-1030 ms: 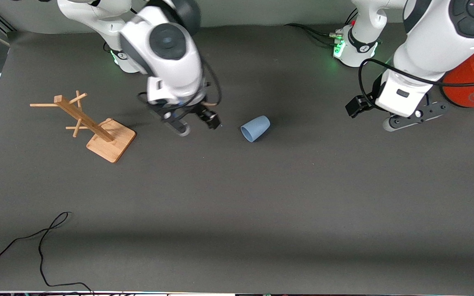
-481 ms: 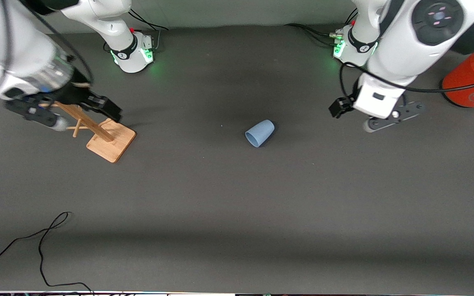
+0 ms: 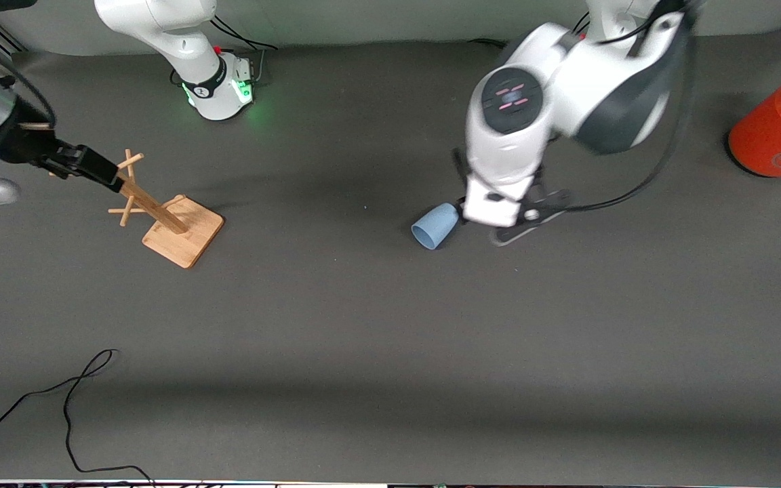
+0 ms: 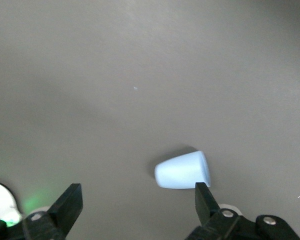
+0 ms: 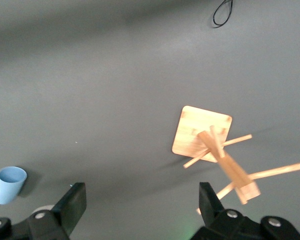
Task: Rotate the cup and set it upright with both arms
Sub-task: 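Grasp the lying blue cup at its rim with the left gripper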
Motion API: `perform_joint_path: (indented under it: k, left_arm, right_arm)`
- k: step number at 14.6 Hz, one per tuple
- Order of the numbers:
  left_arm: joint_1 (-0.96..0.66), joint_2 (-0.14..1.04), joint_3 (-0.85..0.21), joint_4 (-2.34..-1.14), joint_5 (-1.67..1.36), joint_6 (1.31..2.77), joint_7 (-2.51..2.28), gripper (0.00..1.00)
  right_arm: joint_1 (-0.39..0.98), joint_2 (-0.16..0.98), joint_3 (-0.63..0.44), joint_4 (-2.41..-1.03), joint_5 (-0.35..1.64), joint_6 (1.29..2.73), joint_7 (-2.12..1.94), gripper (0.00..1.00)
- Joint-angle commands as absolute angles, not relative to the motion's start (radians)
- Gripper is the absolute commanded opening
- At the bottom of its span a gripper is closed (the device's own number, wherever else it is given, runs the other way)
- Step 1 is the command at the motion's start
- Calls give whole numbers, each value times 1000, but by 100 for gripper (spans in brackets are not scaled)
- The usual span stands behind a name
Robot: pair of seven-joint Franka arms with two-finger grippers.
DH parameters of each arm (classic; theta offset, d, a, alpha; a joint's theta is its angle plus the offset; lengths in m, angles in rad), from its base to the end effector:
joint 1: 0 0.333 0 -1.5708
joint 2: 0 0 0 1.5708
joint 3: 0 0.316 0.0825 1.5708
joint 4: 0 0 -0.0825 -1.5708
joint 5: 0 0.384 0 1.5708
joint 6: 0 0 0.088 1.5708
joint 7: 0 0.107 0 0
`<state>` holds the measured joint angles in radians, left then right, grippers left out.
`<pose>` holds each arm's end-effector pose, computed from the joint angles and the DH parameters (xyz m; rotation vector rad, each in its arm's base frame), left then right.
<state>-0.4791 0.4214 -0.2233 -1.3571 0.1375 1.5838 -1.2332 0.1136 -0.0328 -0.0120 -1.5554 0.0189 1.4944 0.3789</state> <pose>0.5304 -0.3968 0.4724 -2.8604 -0.7714 0.1008 0.5336 0.0564 0.6430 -3.0994 0.4306 0.0500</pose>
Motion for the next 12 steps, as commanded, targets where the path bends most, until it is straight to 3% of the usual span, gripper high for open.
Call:
perform_joint_path:
  k: [1,4,9,12]
  left_arm:
    - [-558,618,-209,-1148,198,1557,-1362,100]
    - [-586,760,-207,-1062,219,1572,-1413,100]
    - [-647,903,-204,-1071,256,1629,-1485,100]
    - [-684,930,-204,-1116,256,1618,-1497,100]
  right_arm:
    - [126,-60,-70,-1606,41,1520,266,100]
    - [127,-61,-87,-1637,41,1555,235,100]
    - [130,-67,-77,-1646,43,1578,181,100]
    - [140,-67,-75,-1649,44,1569,181,100]
